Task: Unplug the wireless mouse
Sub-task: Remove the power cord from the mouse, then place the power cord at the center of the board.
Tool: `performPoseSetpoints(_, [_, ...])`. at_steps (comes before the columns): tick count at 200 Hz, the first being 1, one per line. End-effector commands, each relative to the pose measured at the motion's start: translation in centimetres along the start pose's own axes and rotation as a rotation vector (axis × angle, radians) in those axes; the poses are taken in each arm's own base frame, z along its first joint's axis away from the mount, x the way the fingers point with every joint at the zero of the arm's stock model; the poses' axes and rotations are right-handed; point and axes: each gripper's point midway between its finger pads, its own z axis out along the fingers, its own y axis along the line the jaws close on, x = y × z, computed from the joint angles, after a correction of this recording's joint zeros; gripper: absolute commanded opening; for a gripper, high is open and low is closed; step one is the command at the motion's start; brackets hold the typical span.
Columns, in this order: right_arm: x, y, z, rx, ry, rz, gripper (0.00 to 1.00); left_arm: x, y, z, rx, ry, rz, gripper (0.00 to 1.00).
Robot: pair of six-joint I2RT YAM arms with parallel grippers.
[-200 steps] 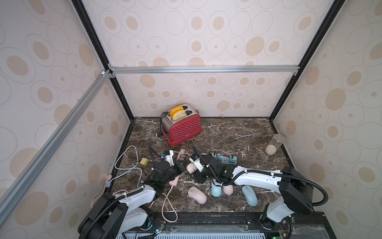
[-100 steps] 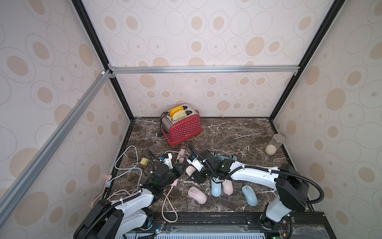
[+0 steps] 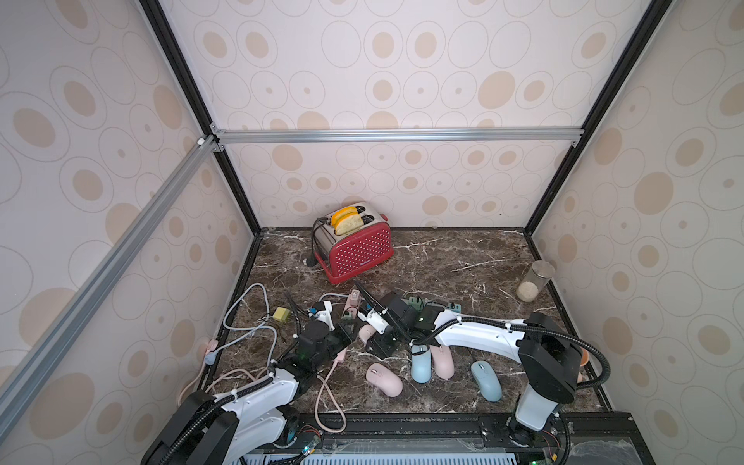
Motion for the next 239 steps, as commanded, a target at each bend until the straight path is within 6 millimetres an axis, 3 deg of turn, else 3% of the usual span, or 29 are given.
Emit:
performPoseSetpoints(1, [5.5, -0.9, 0.3, 0.029, 0.236, -0.047, 0.44, -2.6, -4.4, -0.7, 0.132, -0.096, 0.009, 0.0])
performPoseSetpoints(44, [6.5, 1.0, -0.4, -0.113, 0.217, -0.082, 0.45, -2.9, -4.8, -0.9, 0.168, -0.117, 0.004, 0.0])
performPoseSetpoints(79, [7.7, 0.2, -0.9, -0.089, 0.246, -0.095, 0.45, -2.8, -5.0, -0.8, 0.188, -0.114, -0.002, 0.0])
performPoseSetpoints(109, [6.6, 0.2, -0.6, -0.124, 0.167, -0.004, 0.46, -2.8, -5.0, -0.9, 0.206, -0.125, 0.003, 0.0])
performPoseSetpoints(128, [5.9, -0.9, 0.2, -0.057, 0.162, 0.063, 0.46, -3.0, -4.7, -1.1, 0.203, -0.144, -0.01, 0.0])
performPoseSetpoints(141, [6.4, -2.7, 0.7, 0.048, 0.227, 0.1, 0.46, -3.1, -4.5, -1.2, 0.195, -0.152, -0.015, 0.0])
performPoseSetpoints(162, [6.7, -3.8, 1.6, 0.102, 0.241, 0.131, 0.46, -3.4, -3.7, -1.6, 0.16, -0.177, -0.02, 0.0])
performPoseSetpoints(185, [6.3, -2.3, 1.6, 0.012, 0.193, 0.09, 0.45, -3.8, -2.6, -2.2, 0.104, -0.209, -0.027, 0.0])
performPoseSetpoints(201, [6.9, -0.9, 1.0, -0.072, 0.213, 0.017, 0.45, -3.9, -2.9, -2.4, 0.106, -0.209, -0.001, 0.0])
performPoseSetpoints(239, [8.1, -0.6, -0.1, -0.102, 0.292, -0.081, 0.47, -3.3, -3.6, -1.9, 0.119, -0.161, 0.029, 0.0])
